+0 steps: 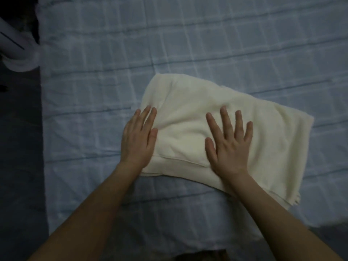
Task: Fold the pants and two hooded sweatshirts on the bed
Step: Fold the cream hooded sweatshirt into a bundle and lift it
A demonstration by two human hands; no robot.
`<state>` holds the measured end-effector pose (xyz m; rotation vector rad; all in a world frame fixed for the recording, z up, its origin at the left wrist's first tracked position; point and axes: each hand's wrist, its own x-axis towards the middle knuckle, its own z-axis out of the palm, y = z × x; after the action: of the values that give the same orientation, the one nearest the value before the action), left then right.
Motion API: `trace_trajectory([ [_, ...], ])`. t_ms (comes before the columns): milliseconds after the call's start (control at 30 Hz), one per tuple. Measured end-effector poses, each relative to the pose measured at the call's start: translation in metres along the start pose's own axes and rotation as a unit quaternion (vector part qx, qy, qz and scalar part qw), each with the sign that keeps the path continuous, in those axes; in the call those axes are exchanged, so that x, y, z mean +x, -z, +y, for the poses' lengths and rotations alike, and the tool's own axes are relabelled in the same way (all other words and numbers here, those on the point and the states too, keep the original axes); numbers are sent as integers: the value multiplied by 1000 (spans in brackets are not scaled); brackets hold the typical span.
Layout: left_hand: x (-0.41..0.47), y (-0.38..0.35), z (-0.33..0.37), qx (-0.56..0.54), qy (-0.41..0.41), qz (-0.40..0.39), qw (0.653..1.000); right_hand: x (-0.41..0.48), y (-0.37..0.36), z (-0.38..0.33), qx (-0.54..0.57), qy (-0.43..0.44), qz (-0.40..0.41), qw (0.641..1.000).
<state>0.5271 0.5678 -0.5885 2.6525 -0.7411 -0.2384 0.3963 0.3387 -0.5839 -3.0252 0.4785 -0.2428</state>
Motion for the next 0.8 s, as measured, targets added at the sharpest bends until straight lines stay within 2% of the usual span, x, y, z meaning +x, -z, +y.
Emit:
trace_trajectory([
  [100,-6,9,7,-114,54,1,992,-1,-2,2,7,-2,13,1000],
  [167,-10,17,9,-230,114,12,966,-1,-3,3,9,-4,23,1000],
  [233,-9,27,6,-292,128,6,948,-1,-4,3,7,-4,26,1000],
  [300,-2,41,0,-359,135,-46,922,-2,-5,2,6,-2,30,1000],
  [400,12,62,-9,-487,112,-164,850,-1,-4,2,14,-6,37,999],
  [433,14,66,-8,-506,95,-184,837,-1,-4,3,17,-7,38,999],
  [633,15,77,17,-431,35,-116,894,0,-1,1,22,-10,43,999],
  [700,14,83,29,-435,27,-120,892,0,1,2,26,-13,39,999],
  [800,11,89,60,-481,30,-124,868,0,9,1,40,-23,27,999],
])
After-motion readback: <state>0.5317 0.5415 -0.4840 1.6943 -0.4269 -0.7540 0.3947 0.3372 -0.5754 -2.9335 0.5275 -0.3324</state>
